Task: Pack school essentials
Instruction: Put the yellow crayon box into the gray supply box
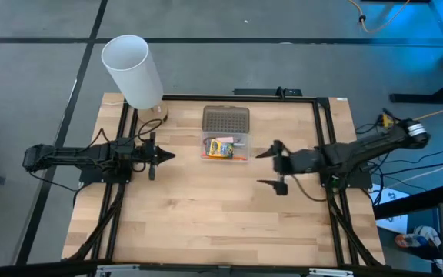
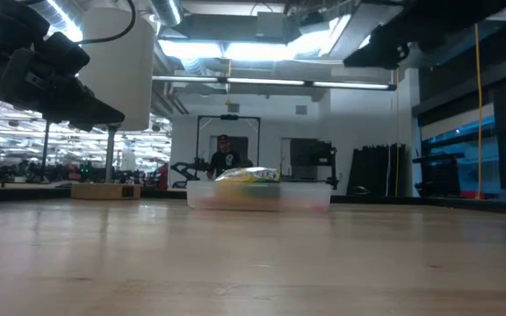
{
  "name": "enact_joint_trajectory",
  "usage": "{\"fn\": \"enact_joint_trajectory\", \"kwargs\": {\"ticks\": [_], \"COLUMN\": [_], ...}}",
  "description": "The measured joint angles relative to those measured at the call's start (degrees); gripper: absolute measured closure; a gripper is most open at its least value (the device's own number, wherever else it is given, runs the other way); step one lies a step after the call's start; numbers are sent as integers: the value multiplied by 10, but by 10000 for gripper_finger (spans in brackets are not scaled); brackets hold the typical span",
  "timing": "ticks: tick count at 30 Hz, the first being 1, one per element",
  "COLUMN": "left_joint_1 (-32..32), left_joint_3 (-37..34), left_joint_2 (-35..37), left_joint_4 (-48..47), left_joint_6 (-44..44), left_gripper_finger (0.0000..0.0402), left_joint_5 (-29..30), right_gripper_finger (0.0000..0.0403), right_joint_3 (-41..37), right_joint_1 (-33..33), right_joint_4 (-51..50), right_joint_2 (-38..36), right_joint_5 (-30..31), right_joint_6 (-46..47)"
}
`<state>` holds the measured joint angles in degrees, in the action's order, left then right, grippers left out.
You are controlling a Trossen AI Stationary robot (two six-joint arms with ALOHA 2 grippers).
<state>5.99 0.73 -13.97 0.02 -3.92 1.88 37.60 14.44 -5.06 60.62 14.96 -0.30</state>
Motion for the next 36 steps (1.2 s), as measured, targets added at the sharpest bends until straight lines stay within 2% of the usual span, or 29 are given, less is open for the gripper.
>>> {"fn": "enact_joint_trajectory", "kwargs": {"ticks": [4,9,17,23,26,33,36], "left_joint_1": [0,0,0,0,0,0,0], "left_joint_3": [0,0,0,0,0,0,0], "left_joint_2": [0,0,0,0,0,0,0], "left_joint_4": [0,0,0,0,0,0,0], "left_joint_6": [0,0,0,0,0,0,0], "left_gripper_finger": [401,401,401,401,401,401,401], "left_joint_5": [0,0,1,1,1,1,2], "right_gripper_finger": [3,3,3,3,3,4,4], "right_joint_3": [-100,-138,-27,69,98,141,143], "right_joint_1": [-26,-79,-128,-178,-188,-192,-190], "right_joint_4": [171,276,293,237,253,255,257], "right_joint_2": [-51,9,159,285,344,401,407], "right_joint_5": [63,23,14,3,-15,7,46], "right_joint_6": [0,19,18,18,13,5,16]}}
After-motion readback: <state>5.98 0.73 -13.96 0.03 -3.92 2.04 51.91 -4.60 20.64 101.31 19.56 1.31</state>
